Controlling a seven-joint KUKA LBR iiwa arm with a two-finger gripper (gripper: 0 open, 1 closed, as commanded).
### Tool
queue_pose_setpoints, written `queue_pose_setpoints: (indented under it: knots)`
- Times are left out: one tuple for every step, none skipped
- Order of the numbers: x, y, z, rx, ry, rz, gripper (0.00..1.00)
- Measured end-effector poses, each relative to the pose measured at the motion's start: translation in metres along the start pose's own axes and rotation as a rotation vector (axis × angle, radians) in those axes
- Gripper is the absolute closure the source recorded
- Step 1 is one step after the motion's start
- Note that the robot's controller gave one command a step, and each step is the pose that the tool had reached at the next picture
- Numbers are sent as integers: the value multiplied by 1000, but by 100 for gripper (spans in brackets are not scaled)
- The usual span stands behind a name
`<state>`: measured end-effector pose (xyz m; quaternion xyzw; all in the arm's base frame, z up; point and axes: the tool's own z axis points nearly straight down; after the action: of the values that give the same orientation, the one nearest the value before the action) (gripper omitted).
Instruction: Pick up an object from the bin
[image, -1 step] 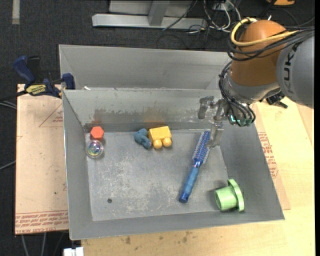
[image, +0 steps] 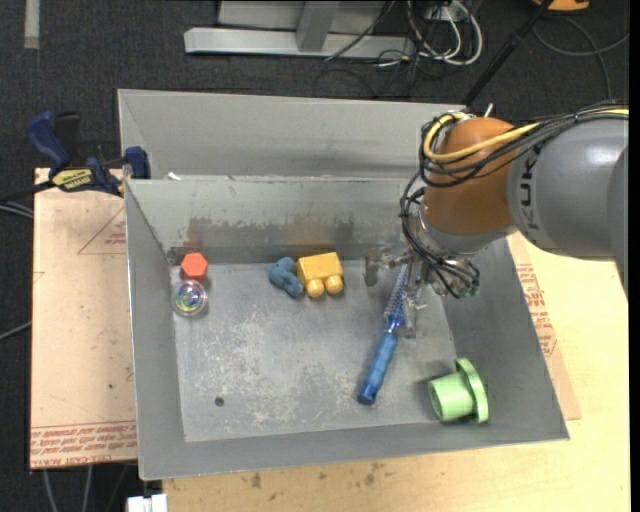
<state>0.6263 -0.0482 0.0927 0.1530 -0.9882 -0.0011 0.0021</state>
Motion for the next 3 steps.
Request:
queue_pose_setpoints:
  knots:
    - [-2, 0, -3, 2, -7, 0, 100]
    - [-2, -1, -3, 2, -6, 0, 0]
    - [78, -34, 1, 4, -2, -337, 0]
